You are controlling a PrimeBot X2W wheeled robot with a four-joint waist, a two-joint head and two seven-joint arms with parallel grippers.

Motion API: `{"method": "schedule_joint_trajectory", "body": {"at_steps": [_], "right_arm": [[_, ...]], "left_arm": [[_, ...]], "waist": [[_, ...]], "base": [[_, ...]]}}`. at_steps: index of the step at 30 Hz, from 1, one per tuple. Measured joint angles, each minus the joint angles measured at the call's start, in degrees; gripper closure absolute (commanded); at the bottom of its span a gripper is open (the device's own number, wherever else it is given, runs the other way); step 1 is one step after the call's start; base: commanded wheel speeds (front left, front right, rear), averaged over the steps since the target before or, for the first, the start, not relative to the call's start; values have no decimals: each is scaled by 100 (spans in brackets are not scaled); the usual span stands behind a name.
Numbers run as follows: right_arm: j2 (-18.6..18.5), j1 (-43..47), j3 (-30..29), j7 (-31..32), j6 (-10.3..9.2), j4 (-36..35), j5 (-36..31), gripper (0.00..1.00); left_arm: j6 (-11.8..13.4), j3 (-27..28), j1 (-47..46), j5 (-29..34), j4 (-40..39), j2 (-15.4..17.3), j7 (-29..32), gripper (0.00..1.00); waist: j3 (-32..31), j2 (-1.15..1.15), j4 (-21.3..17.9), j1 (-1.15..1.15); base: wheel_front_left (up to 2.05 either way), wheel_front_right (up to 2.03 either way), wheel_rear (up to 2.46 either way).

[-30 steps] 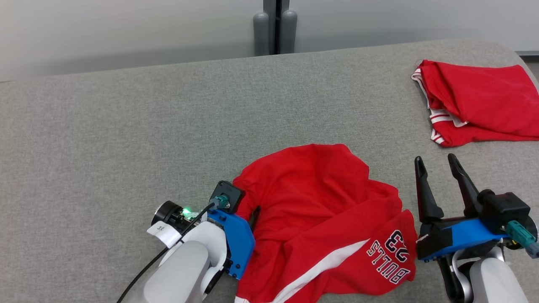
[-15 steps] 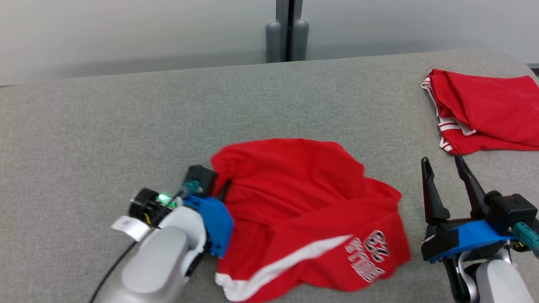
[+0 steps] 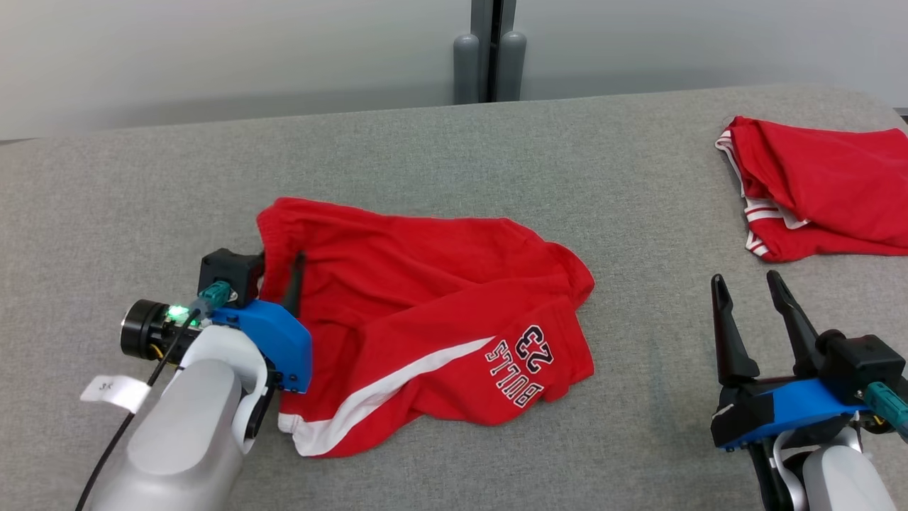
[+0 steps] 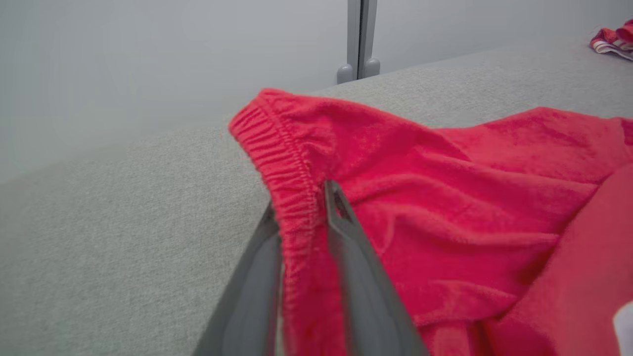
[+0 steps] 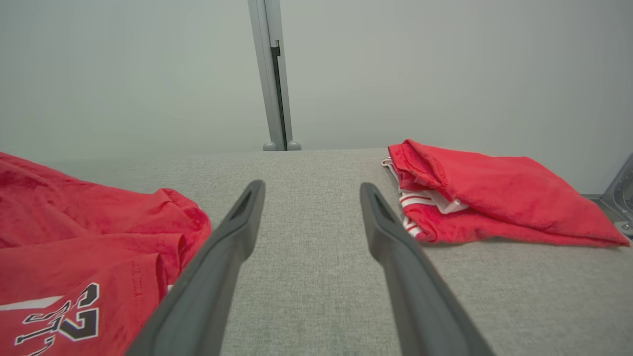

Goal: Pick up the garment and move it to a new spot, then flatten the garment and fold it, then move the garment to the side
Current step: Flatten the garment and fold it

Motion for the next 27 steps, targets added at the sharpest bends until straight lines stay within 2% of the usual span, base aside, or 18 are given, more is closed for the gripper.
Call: {"method": "schedule_joint_trajectory", "body": {"at_steps": [11, 14, 20, 27], "right_arm": [[-2, 69, -2, 2, 0, 38, 7, 0], [-1, 121, 14, 12, 0, 46, 7, 0], [7, 258, 35, 70, 0, -2, 7, 0], [25, 461, 23, 125, 0, -70, 8, 0]], "left_arm": [[333, 308, 503, -138, -259, -134, -961, 0], [455, 502, 752, -165, -604, -133, -1013, 0], [701, 1065, 1455, 64, -1812, -132, -1029, 0], [798, 1631, 2317, 407, -2791, -260, -1031, 0]], "waist": [[-229, 0, 169, 0], [-331, 0, 254, 0], [-475, 0, 424, 0], [-576, 0, 588, 0]], "base": [[0, 0, 0], [0, 0, 0], [0, 0, 0], [0, 0, 0]]}}
